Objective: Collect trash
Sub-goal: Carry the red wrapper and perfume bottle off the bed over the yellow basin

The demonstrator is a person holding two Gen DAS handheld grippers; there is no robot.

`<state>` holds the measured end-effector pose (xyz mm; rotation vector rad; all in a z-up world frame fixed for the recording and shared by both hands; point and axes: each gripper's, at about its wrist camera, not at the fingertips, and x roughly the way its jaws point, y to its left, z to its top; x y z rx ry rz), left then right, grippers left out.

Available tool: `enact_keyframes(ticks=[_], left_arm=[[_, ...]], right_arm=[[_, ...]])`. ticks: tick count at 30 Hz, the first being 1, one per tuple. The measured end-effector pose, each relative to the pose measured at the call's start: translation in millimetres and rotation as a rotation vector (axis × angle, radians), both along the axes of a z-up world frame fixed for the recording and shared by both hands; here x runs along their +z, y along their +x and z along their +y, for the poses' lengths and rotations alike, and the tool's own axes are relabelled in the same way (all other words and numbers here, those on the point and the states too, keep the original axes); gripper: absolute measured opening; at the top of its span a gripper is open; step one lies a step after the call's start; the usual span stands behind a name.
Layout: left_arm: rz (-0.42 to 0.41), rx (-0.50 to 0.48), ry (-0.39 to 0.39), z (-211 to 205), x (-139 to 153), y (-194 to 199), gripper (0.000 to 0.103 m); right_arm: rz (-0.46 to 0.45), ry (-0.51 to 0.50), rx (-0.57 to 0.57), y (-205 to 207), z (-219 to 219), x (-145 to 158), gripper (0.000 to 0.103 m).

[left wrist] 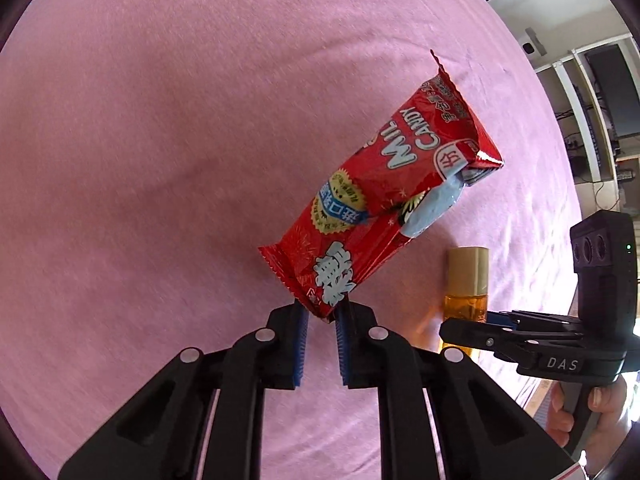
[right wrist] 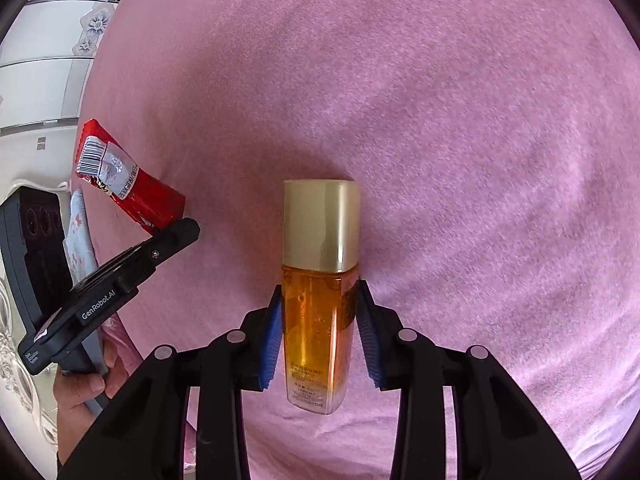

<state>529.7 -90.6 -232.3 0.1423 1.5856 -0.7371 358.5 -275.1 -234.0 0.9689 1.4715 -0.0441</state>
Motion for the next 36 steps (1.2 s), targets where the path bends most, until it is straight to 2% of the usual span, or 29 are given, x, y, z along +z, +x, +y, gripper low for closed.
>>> enact_keyframes(ticks=[7,8,9,15,21,28,36], left_arm=[[0.079,0.05,-0.096,-0.4,2.5,-72.6,0.013],[0.091,0.062,-0.11,2.6,4.9,-86.9,0.013],[0.107,0.075,-0.129,-6.1,5.9,-119.4,0.013],[0.16,0.094,-0.196,-16.2,11.8,-197.6,0.013],[0.207,0.106,-0.259,-33.5,24.0,-266.5,0.013],[0.244,0.033,-0.298,-73.9,41.0,-332.0,0.013],[0.29,-0.165,-0.288,-153.7,52.4,-414.3,0.013]], right_arm=[[-0.04,0.002,-0.008,-79.9,-23.5,10.3,0.034],[-0.053,0.011,-0.01,-90.8,-27.1,12.4,0.034],[-0.066,0.02,-0.013,-101.5,-30.6,14.9,0.034],[-0.103,0.014,-0.002,-165.7,-47.7,34.0,0.034],[-0.102,-0.021,-0.011,-232.1,-69.5,52.7,0.034],[-0.108,-0.042,-0.1,-324.5,-97.7,76.9,0.034],[-0.101,-0.065,-0.224,-418.1,-140.9,103.0,0.034]])
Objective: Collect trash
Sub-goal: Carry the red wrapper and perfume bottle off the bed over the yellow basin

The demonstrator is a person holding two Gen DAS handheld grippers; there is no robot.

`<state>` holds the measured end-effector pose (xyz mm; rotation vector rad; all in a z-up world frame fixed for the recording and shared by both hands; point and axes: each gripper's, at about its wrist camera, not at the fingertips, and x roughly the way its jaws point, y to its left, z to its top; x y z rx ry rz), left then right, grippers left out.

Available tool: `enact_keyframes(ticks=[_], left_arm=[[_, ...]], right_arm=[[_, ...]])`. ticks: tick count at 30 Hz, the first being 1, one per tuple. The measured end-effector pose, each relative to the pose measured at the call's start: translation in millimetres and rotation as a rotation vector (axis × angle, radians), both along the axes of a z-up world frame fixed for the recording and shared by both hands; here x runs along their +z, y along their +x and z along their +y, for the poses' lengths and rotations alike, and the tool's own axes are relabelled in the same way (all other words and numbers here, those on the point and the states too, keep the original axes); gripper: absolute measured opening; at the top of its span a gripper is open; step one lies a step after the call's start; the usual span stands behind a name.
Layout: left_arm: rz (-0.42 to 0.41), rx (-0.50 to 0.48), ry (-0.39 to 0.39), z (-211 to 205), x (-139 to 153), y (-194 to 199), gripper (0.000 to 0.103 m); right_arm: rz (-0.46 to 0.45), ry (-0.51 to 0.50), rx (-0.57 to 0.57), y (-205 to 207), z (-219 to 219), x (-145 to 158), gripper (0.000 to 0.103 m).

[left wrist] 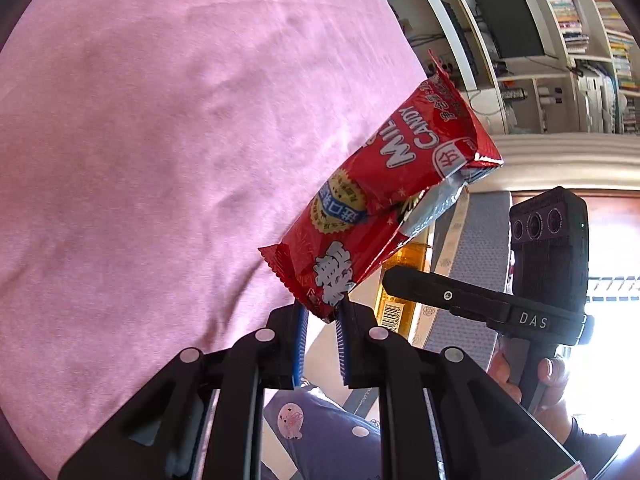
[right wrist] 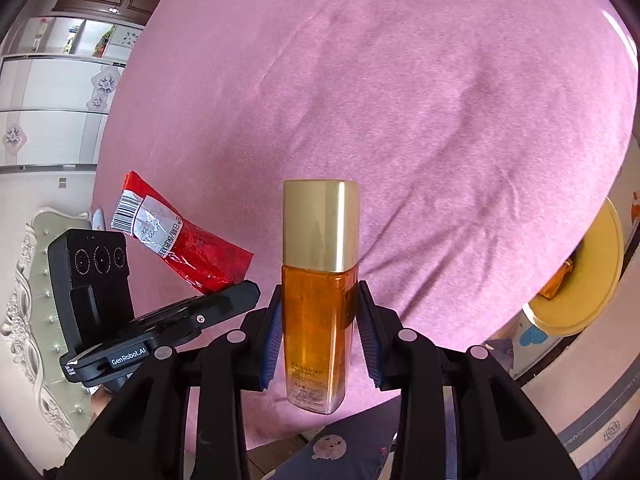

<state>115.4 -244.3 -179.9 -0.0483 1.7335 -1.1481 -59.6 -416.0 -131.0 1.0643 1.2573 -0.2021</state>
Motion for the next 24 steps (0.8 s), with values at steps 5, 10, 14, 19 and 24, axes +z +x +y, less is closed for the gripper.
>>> enact_keyframes(ticks=[5,10,14,19,24], left_arm=[[0.002,-0.119,0.02,-61.8,-1.6,-60.0,0.013],[0.013,-0.2,0.031,-110.9,-9.9,-118.7,0.014],[0.029,-0.26,0.042,-148.3,-19.8,-160.2,0.014],[0.031,-0.344,0.063,-193.2,-31.3,-214.6,0.014],[0.038,-0.406,0.085,-228.8,-48.8,-259.3,0.014]], right_arm=[[0.02,-0.008,-0.076,-57.2,-27.2,3.5,0.034],[0.049,-0.028,-0.134,-135.2,-64.8,1.8,0.034],[0.065,-0.02,-0.182,-180.2,-90.2,-6.4,0.034],[0.076,0.0,-0.246,-244.2,-121.6,-21.4,0.034],[0.101,0.019,-0.297,-286.6,-145.7,-43.9,0.034]])
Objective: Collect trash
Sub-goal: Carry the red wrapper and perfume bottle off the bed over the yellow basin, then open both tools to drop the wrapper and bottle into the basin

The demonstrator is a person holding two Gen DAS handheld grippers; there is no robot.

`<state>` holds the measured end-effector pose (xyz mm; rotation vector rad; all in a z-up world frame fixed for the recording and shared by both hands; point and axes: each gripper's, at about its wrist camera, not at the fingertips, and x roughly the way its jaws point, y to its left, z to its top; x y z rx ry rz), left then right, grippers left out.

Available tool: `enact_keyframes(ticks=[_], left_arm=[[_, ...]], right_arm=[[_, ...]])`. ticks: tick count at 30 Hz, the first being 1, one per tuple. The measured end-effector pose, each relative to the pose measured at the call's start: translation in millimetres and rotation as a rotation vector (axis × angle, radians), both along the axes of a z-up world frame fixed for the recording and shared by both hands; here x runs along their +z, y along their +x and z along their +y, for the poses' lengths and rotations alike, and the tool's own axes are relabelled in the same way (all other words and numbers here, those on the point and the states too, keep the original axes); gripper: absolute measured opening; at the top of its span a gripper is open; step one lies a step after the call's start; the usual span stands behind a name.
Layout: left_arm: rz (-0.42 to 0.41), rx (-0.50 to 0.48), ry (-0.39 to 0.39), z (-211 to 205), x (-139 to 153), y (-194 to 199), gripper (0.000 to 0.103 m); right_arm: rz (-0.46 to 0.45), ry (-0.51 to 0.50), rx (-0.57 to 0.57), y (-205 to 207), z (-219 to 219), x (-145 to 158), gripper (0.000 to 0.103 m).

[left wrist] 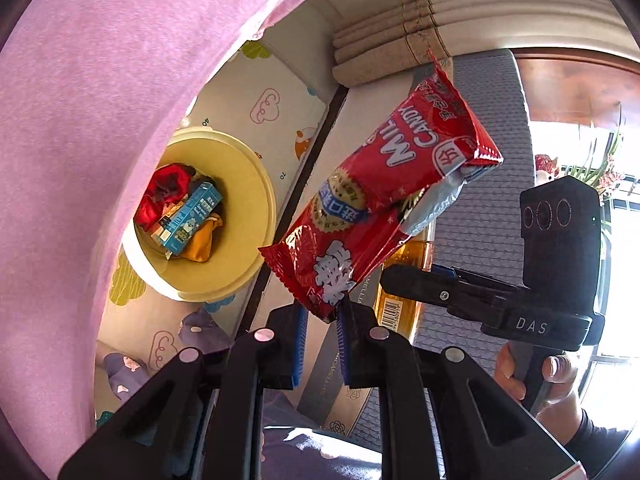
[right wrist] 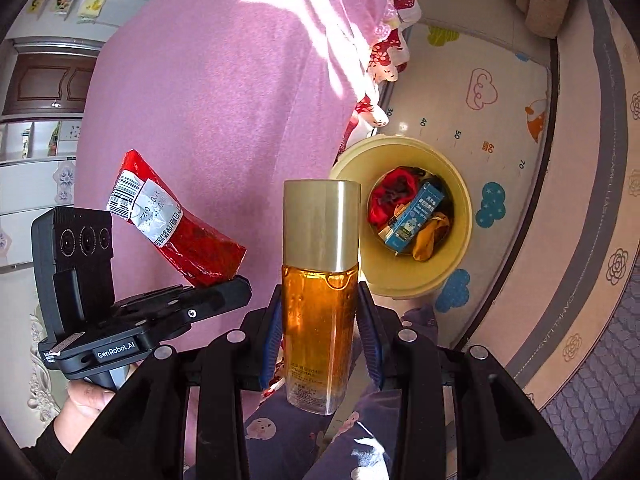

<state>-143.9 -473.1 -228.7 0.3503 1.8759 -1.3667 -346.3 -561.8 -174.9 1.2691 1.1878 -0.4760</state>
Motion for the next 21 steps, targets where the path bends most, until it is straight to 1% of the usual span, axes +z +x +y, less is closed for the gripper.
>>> enact_keyframes(ticks=[3,7,9,14,15,16,17,18,19,21], left_arm=[[0.002,-0.009,0.024,-10.0,-11.7,-11.3,0.014],[0.002,0.006,0.055,-20.5,-26.5,-19.8,0.014],[-0.005,0.007,0.066,-28.5,-31.7,-24.8,0.012],[-0.012,0.007,0.089,-33.2,-41.1,-27.0,0.013],[-0.016,0.007,0.095,-32.4,-42.5,-26.4,0.017],[-0.018,0.006,0.099,-31.6,-43.8,-26.0,0.029],[-0.028,0.007,0.104,-30.5,-44.7,-25.2,0.039],[-0.04,0.009,0.108,-29.7,-45.5,-23.6,0.059],[-0.047,0.014,0.11,-28.0,-45.8,-21.8,0.063],[-0.057,0.013,0.121,-24.2,-47.9,-18.7,0.063]], right_arm=[[0.002,0.019,-0.026,-17.0,-8.2,-10.5,0.034],[-0.009,0.039,-0.043,-26.7,-16.0,-25.6,0.034],[-0.018,0.047,-0.043,-28.3,-18.6,-30.9,0.034],[-0.035,0.052,-0.02,-23.8,-21.3,-36.7,0.034],[-0.037,0.051,-0.019,-22.7,-21.7,-37.7,0.034],[-0.039,0.051,-0.017,-21.3,-22.1,-38.3,0.036],[-0.036,0.052,-0.02,-21.0,-22.6,-39.1,0.045],[-0.046,0.06,-0.027,-21.1,-22.8,-39.1,0.053],[-0.056,0.06,-0.036,-21.3,-23.2,-38.3,0.058],[-0.06,0.056,-0.038,-20.9,-23.6,-36.6,0.057]])
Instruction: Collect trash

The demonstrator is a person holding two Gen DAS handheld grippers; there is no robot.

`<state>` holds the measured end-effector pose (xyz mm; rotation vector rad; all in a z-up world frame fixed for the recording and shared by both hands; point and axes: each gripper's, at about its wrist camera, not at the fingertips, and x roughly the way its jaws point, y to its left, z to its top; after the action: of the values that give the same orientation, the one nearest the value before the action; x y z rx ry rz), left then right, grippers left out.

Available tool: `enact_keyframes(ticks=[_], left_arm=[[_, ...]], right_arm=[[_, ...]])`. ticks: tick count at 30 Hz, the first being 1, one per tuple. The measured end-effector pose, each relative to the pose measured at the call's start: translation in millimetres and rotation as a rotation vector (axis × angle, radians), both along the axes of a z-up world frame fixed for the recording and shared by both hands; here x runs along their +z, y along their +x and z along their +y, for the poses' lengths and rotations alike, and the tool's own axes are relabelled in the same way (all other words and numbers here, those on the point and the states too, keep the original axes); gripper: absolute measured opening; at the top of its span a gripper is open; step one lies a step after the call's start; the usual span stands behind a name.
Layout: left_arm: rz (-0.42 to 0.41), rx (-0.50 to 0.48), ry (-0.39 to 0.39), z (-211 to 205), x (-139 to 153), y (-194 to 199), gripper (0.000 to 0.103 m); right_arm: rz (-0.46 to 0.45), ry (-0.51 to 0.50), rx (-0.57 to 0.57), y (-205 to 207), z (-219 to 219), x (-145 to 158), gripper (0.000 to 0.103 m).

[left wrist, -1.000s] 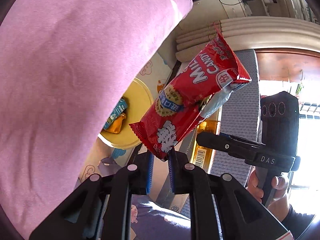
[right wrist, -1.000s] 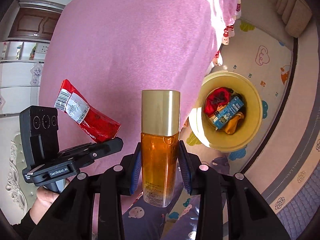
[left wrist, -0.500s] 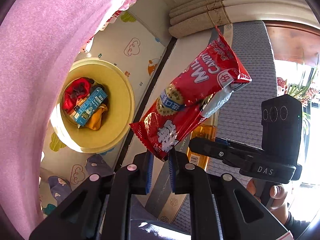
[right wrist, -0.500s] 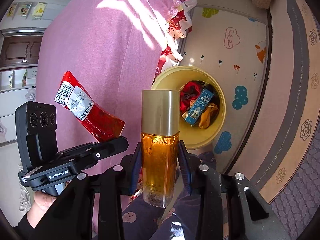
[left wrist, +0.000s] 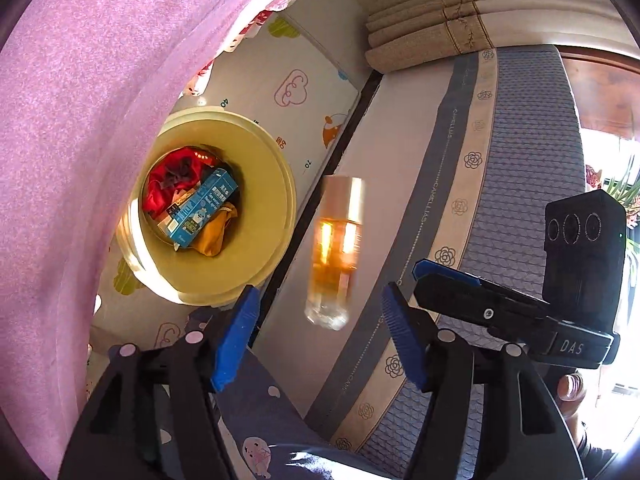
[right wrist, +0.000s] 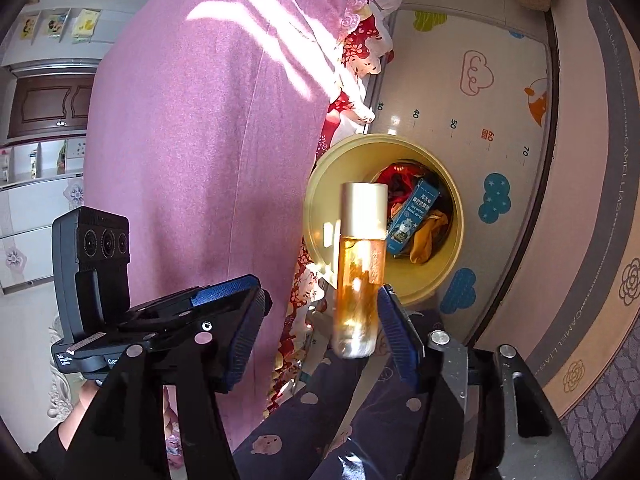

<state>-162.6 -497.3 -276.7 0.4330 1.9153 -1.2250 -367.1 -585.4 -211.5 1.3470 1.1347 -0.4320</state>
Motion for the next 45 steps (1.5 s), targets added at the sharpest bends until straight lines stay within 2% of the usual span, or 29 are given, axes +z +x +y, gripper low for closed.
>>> enact_keyframes(ticks=[6,16,23,34,45], left_arm=[[-0.006,0.008,0.018,12.4,-2.3,11.0,0.063],[0.014,0.039,-0.017,21.6,9.9,25.7,0.063],[0.017,0.075,-0.063,36.4,28.0,43.7,0.064],[0.004,0.199,-0.108,94.8,54.7,100.3,0.065],[-0.037,0.383,-0.125,198.3,74.8,186.4,0.065]], right_arm=[[0.028,0.004,-0.008,0.7,0.3,-2.1,0.054],[0.053,-0.008,0.016,16.7,4.8,7.9,0.053],[0.058,-0.031,0.076,46.2,14.1,24.7,0.053],[0.046,-0.076,0.237,131.9,50.1,54.9,0.053],[0.012,-0.09,0.428,247.9,133.2,72.7,0.053]])
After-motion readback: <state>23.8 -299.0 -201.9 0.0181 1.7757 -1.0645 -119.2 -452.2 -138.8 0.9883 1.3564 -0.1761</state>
